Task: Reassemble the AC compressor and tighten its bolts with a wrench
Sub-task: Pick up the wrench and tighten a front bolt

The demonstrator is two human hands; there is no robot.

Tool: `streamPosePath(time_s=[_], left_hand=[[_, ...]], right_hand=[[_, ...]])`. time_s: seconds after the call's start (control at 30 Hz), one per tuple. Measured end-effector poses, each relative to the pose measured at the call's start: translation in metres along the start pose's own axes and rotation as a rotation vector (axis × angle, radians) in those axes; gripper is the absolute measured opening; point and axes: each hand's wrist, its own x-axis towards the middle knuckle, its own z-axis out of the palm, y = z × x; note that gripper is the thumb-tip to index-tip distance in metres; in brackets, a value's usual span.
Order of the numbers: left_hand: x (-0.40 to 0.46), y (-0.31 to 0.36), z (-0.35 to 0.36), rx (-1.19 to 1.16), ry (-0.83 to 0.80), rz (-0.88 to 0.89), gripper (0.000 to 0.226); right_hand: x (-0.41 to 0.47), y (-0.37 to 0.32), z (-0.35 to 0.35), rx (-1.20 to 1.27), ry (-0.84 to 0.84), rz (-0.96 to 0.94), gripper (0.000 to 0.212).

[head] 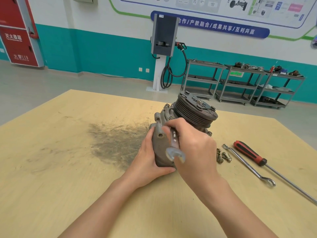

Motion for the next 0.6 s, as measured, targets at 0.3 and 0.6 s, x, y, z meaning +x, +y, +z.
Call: streamPosePath(time_s=[0.3, 0.6], left_hand=[[0.0, 0.0, 0.0, -0.064, 0.047, 0.009, 0.132], [-0.002, -0.004, 0.001, -0.059, 0.043, 0.011, 0.132]], right_hand=[[0.003, 0.014, -0.009, 0.303, 0.151, 0.037, 0.018], [0.08, 0.111, -0.036, 0.614, -0.351, 0.06, 0.027]])
